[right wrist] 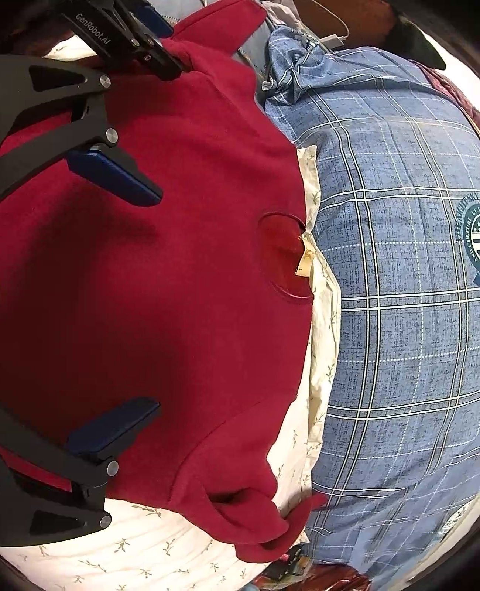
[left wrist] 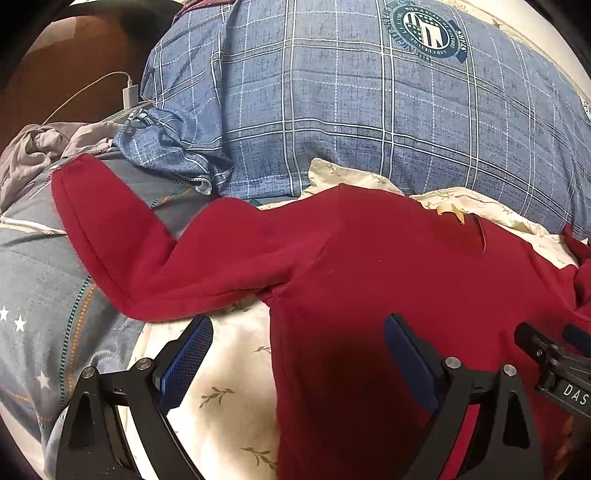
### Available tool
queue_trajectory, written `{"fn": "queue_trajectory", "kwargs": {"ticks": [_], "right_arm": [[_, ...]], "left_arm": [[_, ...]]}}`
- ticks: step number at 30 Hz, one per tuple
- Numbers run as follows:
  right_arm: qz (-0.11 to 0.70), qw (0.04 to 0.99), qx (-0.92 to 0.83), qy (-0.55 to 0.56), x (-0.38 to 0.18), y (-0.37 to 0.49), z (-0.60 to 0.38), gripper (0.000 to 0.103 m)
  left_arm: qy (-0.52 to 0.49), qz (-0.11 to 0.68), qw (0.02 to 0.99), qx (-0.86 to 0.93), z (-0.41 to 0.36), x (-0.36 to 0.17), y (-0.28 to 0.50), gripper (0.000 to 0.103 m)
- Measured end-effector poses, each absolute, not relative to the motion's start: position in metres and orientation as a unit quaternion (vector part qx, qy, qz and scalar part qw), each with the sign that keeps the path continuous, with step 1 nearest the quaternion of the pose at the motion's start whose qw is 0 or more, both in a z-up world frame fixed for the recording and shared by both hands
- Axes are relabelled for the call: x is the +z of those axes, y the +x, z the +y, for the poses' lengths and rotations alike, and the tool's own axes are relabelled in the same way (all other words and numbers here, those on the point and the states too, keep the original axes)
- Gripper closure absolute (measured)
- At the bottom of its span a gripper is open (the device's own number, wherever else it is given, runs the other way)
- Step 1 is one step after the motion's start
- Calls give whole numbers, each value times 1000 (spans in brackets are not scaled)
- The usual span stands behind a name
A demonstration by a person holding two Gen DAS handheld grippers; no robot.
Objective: Fold small clothes
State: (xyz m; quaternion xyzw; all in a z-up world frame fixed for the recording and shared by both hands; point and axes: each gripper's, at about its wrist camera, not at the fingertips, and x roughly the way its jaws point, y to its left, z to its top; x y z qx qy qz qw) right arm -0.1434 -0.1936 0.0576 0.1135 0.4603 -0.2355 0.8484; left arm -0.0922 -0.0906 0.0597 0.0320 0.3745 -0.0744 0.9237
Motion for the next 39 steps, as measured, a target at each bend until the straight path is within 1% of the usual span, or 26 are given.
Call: {"fn": "queue_trajectory", "kwargs": {"ticks": [39], "right_arm": [[475,843,-226,117,47,-137,-185,0]], "left_arm": [[38,371,926,-57,-89,56,-90,9]]}}
